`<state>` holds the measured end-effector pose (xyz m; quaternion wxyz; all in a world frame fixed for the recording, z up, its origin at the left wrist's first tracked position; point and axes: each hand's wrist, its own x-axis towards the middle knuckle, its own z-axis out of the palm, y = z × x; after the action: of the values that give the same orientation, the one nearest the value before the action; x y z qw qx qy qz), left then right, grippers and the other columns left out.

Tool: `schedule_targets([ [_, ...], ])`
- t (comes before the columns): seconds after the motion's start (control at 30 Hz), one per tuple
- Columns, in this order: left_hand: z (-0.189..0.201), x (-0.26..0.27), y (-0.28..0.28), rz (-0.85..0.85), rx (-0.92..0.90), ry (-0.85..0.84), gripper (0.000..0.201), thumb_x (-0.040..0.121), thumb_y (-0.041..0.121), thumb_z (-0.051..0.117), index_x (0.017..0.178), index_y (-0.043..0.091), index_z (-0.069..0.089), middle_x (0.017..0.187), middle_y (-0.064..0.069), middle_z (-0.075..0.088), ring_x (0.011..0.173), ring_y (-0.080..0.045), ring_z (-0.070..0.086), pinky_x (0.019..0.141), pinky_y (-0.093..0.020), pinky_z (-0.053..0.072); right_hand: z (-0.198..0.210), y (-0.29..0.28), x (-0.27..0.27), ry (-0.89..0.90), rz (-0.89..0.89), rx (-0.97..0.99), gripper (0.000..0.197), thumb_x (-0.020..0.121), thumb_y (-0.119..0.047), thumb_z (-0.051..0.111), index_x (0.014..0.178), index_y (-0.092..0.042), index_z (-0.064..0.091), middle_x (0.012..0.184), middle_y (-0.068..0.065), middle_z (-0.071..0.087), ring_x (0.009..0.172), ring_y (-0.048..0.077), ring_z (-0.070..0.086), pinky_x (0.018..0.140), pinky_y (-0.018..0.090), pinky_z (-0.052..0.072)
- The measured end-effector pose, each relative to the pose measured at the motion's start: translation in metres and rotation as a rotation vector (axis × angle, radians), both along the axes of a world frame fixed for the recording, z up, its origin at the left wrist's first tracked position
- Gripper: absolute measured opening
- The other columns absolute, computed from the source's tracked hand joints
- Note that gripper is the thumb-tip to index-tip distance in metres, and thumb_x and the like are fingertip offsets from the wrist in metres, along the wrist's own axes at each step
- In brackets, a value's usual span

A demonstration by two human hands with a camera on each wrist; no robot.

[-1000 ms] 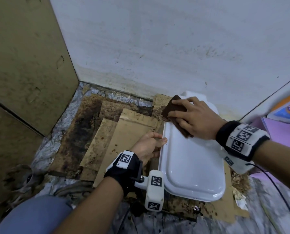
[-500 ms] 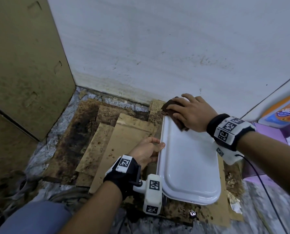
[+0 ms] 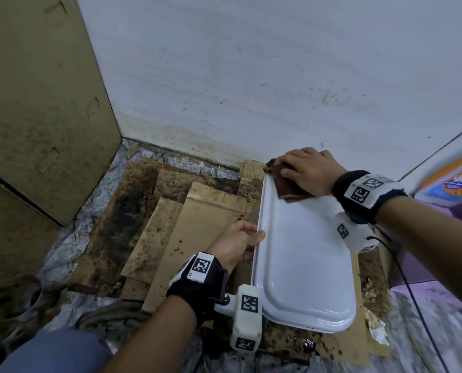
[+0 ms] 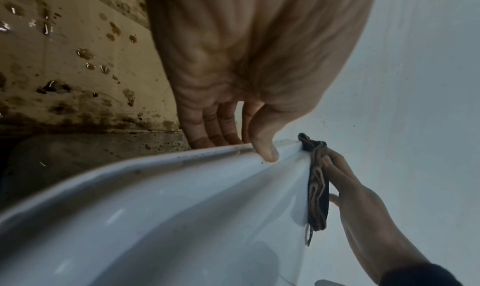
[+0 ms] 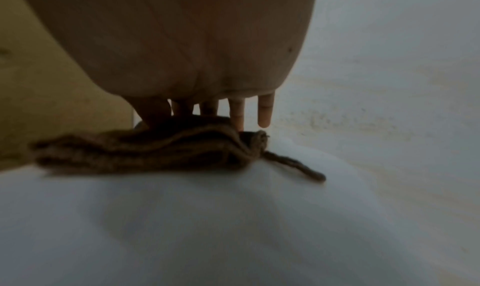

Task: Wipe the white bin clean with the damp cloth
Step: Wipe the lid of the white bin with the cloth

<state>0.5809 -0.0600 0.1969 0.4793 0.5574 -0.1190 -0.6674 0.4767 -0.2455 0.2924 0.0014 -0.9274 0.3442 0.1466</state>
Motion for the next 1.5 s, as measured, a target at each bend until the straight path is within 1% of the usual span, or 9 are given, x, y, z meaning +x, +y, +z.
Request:
schedule_targets([
  [0.23,-0.002,-0.001,-0.002,0.004,0.005,-0.016,0.011,0.091,0.007,0.064,0.100,0.011,0.059,0.101,-0.007,0.063,0.100,-0.022,0.055,0.088,-0.037,0.048,-0.001,0.019,-0.003,-0.021,0.123,0.012,0.033,0.099,-0.032,0.034,0.130,-0.037,0.043,0.141,-0.013,0.041,0.131,0.024,0.031,0.106,0.049,0.019],
  [0.43,-0.003,-0.003,-0.001,0.025,-0.007,0.000,0.010,0.092,0.007,0.063,0.100,0.010,0.059,0.092,-0.006,0.061,0.094,-0.023,0.053,0.076,-0.032,0.044,-0.013,0.045,-0.020,0.000,0.401,-0.155,0.040,0.095,-0.041,0.022,0.119,-0.033,0.054,0.127,-0.014,0.053,0.132,0.024,0.037,0.110,0.059,0.008],
  [0.6,-0.004,-0.003,-0.001,0.021,0.002,0.004,0.008,0.092,0.009,0.064,0.098,0.012,0.060,0.099,-0.007,0.063,0.096,-0.023,0.055,0.079,-0.034,0.045,-0.007,0.016,-0.008,0.027,0.149,-0.141,0.061,0.088,-0.050,0.001,0.133,-0.037,0.040,0.141,-0.013,0.043,0.142,0.026,0.020,0.111,0.062,0.004],
  [0.7,-0.004,0.000,0.000,0.015,-0.002,0.011,0.010,0.091,0.009,0.065,0.100,0.011,0.060,0.101,-0.009,0.064,0.097,-0.023,0.057,0.085,-0.037,0.047,-0.006,0.005,-0.007,0.005,0.002,-0.068,0.046,0.098,-0.044,0.012,0.141,-0.038,0.030,0.147,-0.013,0.036,0.145,0.024,0.011,0.111,0.061,0.003],
  [0.8,-0.004,0.000,0.000,0.018,-0.003,0.028,0.010,0.091,0.007,0.065,0.099,0.010,0.060,0.099,-0.009,0.063,0.098,-0.024,0.057,0.093,-0.042,0.048,-0.008,0.016,-0.012,-0.014,0.025,-0.053,0.043,0.101,-0.038,0.019,0.143,-0.038,0.028,0.150,-0.012,0.031,0.146,0.024,0.006,0.112,0.060,0.003],
  [0.97,-0.004,0.000,0.005,0.068,-0.013,0.091,0.019,0.092,0.009,0.064,0.110,0.005,0.064,0.105,-0.011,0.066,0.091,-0.021,0.061,0.088,-0.038,0.051,-0.011,0.037,-0.006,0.086,0.246,-0.100,0.067,0.084,-0.048,-0.002,0.138,-0.043,0.036,0.150,-0.014,0.031,0.147,0.025,0.005,0.112,0.061,0.003],
  [1.2,0.005,0.008,0.030,0.037,0.067,0.287,0.041,0.100,0.039,0.046,0.116,0.008,0.067,0.114,-0.013,0.070,0.105,-0.027,0.065,0.084,-0.038,0.054,-0.008,0.031,0.009,0.171,0.242,-0.151,0.079,0.075,-0.049,-0.011,0.139,-0.041,0.034,0.149,-0.008,0.032,0.146,0.027,0.004,0.111,0.063,0.003],
  [1.37,0.012,0.007,0.032,0.125,0.086,0.359,0.063,0.098,0.054,0.036,0.123,0.001,0.061,0.111,-0.017,0.068,0.101,-0.027,0.062,0.081,-0.037,0.050,-0.011,0.085,-0.010,0.158,0.428,-0.075,0.062,0.087,-0.047,0.005,0.131,-0.037,0.048,0.146,-0.007,0.039,0.146,0.022,0.011,0.113,0.059,-0.003],
  [1.5,0.011,0.002,0.034,0.161,0.109,0.407,0.080,0.094,0.065,0.033,0.129,-0.003,0.056,0.106,-0.018,0.067,0.098,-0.028,0.062,0.079,-0.037,0.049,-0.021,0.114,-0.035,0.072,0.522,-0.064,0.042,0.095,-0.041,0.026,0.123,-0.033,0.056,0.135,-0.007,0.051,0.143,0.025,0.025,0.110,0.059,0.005],
])
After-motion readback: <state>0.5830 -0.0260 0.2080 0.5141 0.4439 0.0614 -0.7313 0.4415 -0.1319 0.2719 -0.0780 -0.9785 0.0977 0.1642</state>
